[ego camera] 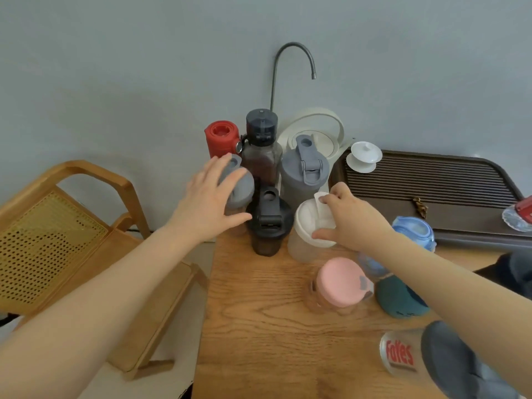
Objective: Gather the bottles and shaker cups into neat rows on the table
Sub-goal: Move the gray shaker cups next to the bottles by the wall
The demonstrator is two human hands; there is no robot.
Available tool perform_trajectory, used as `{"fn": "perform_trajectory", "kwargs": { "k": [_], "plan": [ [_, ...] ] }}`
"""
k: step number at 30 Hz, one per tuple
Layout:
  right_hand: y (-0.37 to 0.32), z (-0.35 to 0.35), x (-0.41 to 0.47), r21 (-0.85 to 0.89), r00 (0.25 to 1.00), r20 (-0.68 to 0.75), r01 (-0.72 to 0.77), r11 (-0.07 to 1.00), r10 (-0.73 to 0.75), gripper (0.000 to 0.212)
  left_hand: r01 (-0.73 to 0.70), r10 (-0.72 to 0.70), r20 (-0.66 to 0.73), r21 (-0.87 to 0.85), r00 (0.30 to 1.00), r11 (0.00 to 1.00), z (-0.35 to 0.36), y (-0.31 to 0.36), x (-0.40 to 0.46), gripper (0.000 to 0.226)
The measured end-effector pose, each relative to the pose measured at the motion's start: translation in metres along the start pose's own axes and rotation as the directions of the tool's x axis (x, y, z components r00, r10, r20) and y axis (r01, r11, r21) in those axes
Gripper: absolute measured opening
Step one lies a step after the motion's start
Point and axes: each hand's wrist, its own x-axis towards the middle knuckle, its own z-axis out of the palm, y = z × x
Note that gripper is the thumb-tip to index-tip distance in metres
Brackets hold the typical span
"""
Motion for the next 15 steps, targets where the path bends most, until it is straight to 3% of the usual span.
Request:
{"fn": "perform_trajectory", "kwargs": {
  "k": [2,4,6,8,11,13,15],
  "plan": [
    [-0.009,0.001,-0.001,-0.054,0.998,0.021,-0.058,0.997,0.059,0.074,0.030,-0.031,0.111,0.006,0.993,1.000,-0.002,-0.021,0.001,0.090],
    [-0.019,0.001,-0.001,-0.107,0.992,-0.050,-0.118,0.987,0.114,0.073,0.005,-0.006,0.156,0.006,0.988,1.000,-0.001,-0.034,0.003,0.092],
    [-0.034,-0.007,0.000,-0.040,0.966,-0.199,-0.179,0.983,0.167,0.070,-0.039,0.035,0.158,0.023,0.987,0.999,0.001,-0.040,0.005,0.093],
    [-0.052,-0.015,0.006,0.080,0.947,-0.287,-0.126,0.989,0.144,0.059,-0.075,0.070,0.147,0.029,0.987,0.997,0.002,-0.045,0.011,0.092],
    [-0.078,-0.013,0.018,0.022,0.991,-0.113,0.076,0.997,-0.073,0.063,-0.112,0.126,0.158,-0.096,0.979,0.989,0.002,-0.052,0.021,0.090],
    [-0.089,-0.002,0.027,-0.015,0.995,0.042,0.087,0.996,-0.086,0.079,-0.150,0.183,0.188,-0.176,0.965,0.973,0.004,-0.052,0.028,0.087],
    [-0.097,0.006,0.034,0.012,0.994,0.105,0.028,1.000,-0.029,0.094,-0.196,0.225,0.196,-0.155,0.954,0.968,0.005,-0.051,0.032,0.083]
  ]
}}
